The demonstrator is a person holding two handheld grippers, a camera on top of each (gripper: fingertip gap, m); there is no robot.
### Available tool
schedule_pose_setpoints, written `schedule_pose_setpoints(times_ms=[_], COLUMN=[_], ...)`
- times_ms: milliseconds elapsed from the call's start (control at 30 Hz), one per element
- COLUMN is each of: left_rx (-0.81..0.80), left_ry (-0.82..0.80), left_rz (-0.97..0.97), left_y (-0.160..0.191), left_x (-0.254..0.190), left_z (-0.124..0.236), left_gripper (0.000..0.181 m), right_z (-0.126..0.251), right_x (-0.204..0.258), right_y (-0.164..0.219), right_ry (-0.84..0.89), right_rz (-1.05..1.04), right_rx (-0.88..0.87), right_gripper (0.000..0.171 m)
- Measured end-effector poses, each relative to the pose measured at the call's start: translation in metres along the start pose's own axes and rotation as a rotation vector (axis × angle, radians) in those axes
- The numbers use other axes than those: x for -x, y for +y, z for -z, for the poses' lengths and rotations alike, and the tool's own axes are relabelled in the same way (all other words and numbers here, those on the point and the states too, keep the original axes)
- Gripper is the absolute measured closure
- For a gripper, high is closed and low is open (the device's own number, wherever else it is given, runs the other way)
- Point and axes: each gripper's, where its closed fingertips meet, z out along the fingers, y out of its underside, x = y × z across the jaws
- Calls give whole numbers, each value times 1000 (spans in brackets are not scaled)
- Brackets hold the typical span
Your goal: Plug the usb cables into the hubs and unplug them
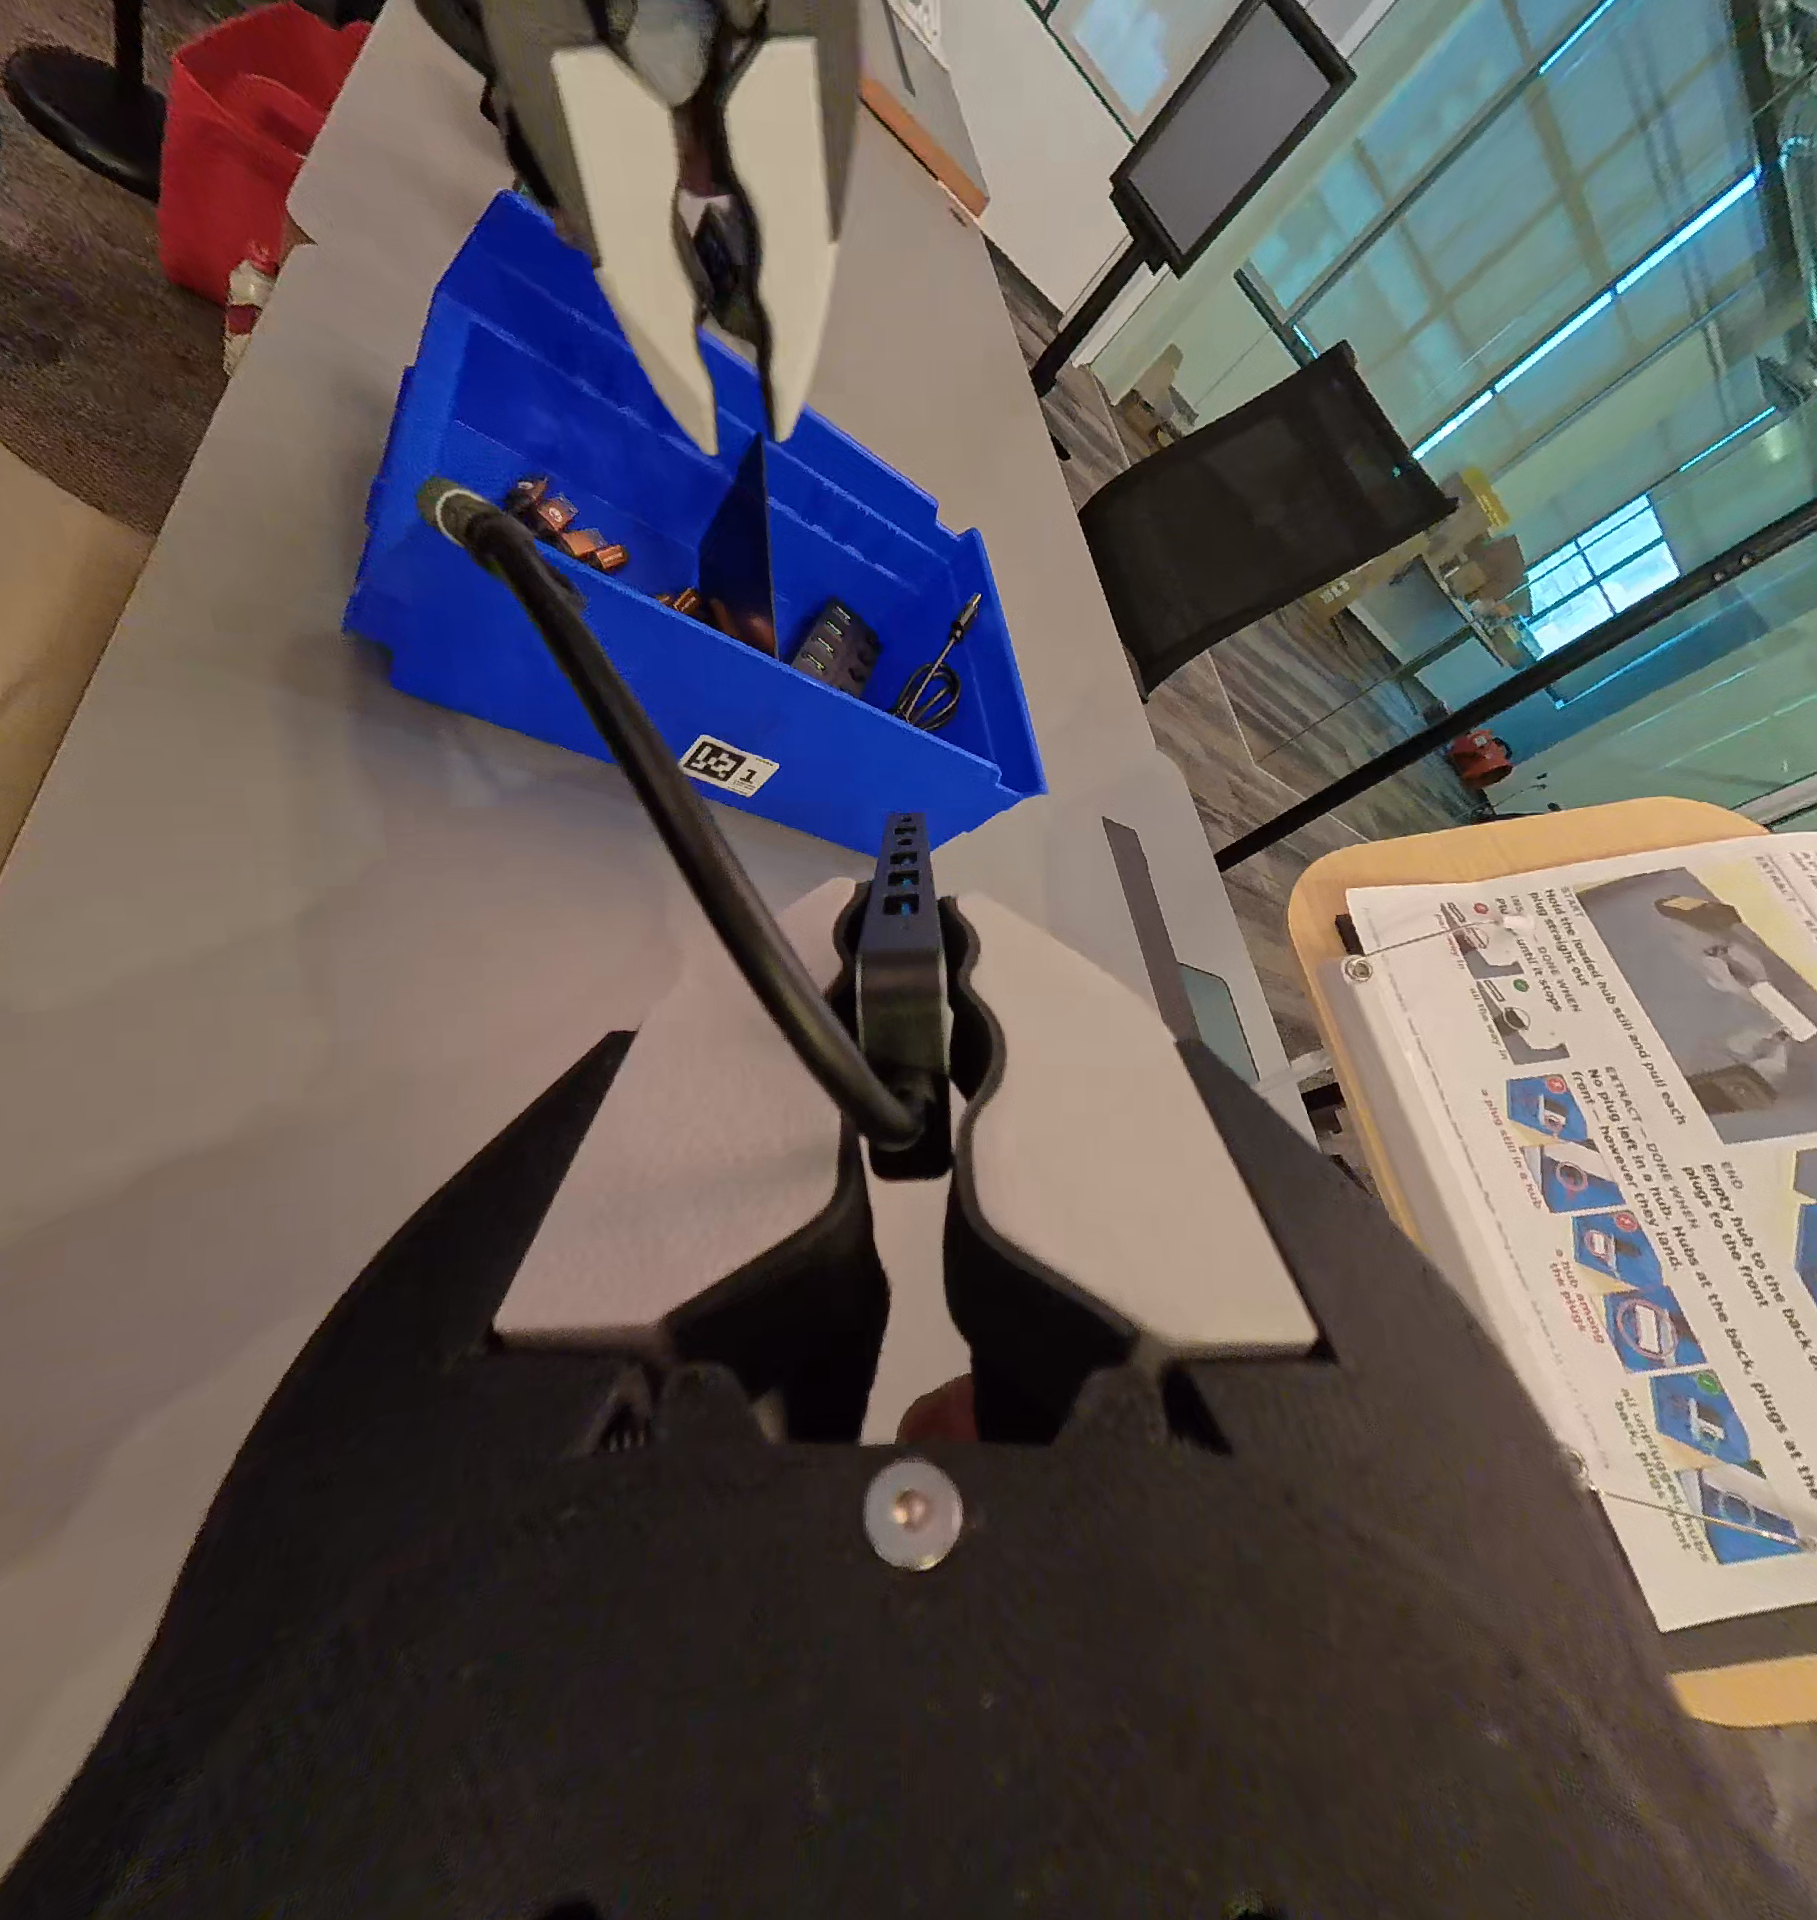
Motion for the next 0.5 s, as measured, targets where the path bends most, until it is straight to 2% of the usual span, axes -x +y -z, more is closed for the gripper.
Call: schedule_pose_setpoints(times_ms=[33,167,300,500], left_rx=[70,200,128,229], left_ry=[-6,7,40,93], left_rz=[-6,19,51,-24], left_y=[19,69,70,88], left_x=[-5,-23,-34,-44], left_z=[-5,-24,-43,-83], left_gripper=[162,160,161,160], right_z=[-1,-4,-7,-7], right_x=[0,4,6,5], right_y=[1,5,8,12], right_ry=[-2,-9,-13,-7], right_rz=[-2,1,2,-6], right_rx=[2,20,33,39], right_gripper=[161,161,161,161])
